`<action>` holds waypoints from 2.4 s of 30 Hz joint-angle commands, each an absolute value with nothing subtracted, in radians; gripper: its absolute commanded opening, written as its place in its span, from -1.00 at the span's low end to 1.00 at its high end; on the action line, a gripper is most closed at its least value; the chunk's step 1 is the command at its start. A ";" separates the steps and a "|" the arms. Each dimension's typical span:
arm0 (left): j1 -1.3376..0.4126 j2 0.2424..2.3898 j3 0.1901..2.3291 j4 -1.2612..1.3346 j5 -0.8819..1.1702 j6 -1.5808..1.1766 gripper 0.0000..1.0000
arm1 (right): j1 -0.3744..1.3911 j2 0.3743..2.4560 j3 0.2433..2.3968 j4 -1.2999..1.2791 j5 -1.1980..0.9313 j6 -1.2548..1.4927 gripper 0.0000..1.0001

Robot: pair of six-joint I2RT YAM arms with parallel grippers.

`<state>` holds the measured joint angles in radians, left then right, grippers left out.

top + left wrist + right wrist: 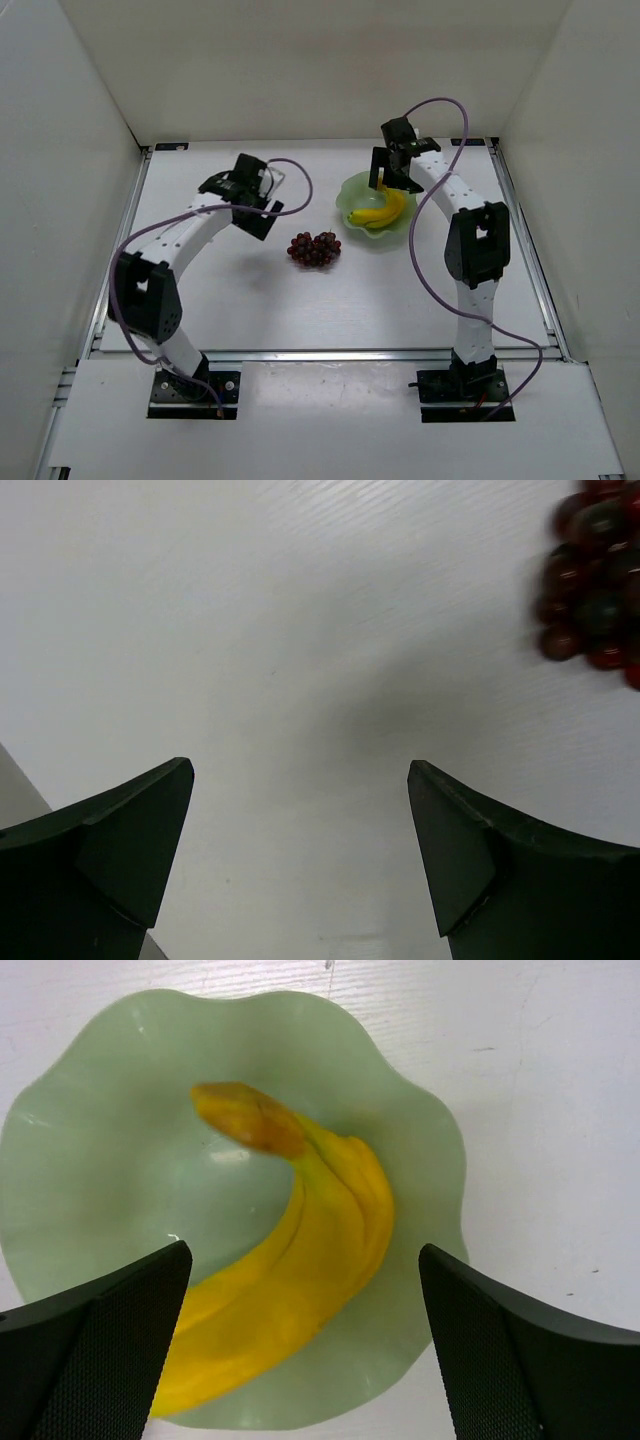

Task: Place and organize the fake fruits in the fruit bowl

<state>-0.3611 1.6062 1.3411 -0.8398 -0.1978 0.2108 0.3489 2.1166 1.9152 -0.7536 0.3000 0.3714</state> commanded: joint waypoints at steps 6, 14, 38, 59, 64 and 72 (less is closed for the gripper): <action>-0.632 1.846 1.618 -0.884 -0.075 0.330 1.00 | 0.350 1.836 1.778 -0.730 0.299 0.373 0.98; -0.746 2.055 1.683 -0.907 -0.021 0.445 1.00 | 0.298 1.589 1.507 -0.670 0.308 0.419 0.98; -0.735 2.042 2.049 -0.799 -0.331 0.316 -0.40 | 0.189 1.434 1.249 -0.589 0.233 0.523 0.98; -0.778 2.373 2.453 -0.572 -0.075 0.371 1.00 | 0.011 1.267 1.187 -0.643 0.307 0.552 0.98; -0.808 2.295 2.382 -0.572 -0.188 0.371 1.00 | 0.011 1.247 1.167 -0.643 0.296 0.543 0.98; -0.698 1.967 2.133 -0.572 -0.494 0.370 1.00 | -0.009 1.238 1.120 -0.624 0.296 0.589 0.98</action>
